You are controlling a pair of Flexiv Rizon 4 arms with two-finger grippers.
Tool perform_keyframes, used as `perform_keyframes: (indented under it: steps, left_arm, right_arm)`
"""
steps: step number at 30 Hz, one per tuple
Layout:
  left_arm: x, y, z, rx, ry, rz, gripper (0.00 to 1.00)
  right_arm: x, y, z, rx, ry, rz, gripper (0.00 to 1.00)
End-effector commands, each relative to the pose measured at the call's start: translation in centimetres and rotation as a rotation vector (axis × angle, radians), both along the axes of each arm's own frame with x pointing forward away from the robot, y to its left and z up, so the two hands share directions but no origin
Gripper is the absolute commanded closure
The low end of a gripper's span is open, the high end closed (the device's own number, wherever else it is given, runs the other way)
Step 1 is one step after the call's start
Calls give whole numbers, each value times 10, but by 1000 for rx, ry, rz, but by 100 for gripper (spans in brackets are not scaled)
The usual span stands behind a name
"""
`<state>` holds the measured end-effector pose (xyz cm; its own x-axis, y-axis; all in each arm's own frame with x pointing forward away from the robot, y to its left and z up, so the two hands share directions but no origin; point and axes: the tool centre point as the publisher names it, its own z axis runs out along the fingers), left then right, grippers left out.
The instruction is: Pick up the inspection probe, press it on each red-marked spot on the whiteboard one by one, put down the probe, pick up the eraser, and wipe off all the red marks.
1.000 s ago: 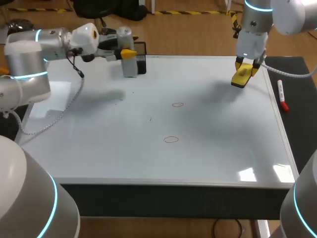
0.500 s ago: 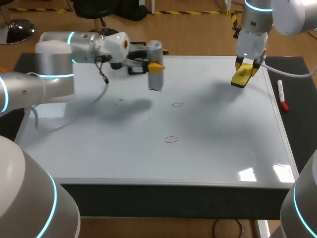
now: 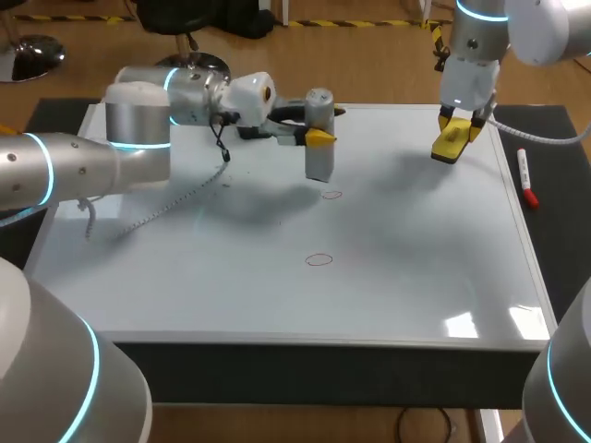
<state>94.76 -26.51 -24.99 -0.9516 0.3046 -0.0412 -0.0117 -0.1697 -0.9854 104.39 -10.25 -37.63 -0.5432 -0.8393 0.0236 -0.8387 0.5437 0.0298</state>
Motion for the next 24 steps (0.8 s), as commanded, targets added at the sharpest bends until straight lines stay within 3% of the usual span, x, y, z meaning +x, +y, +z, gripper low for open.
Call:
perform_keyframes:
  steps: [1, 10, 24]
  left_arm:
    - [0, -9, -11, -7, 16, -14, 100]
    - [-3, -19, -32, 15, 40, -31, 100]
    - [-1, -17, -45, 38, 61, -23, 100]
  right_arm:
    - [1, -1, 1, -4, 0, 2, 100]
    - [1, -1, 1, -4, 0, 2, 100]
    - [1, -1, 1, -4, 0, 2, 100]
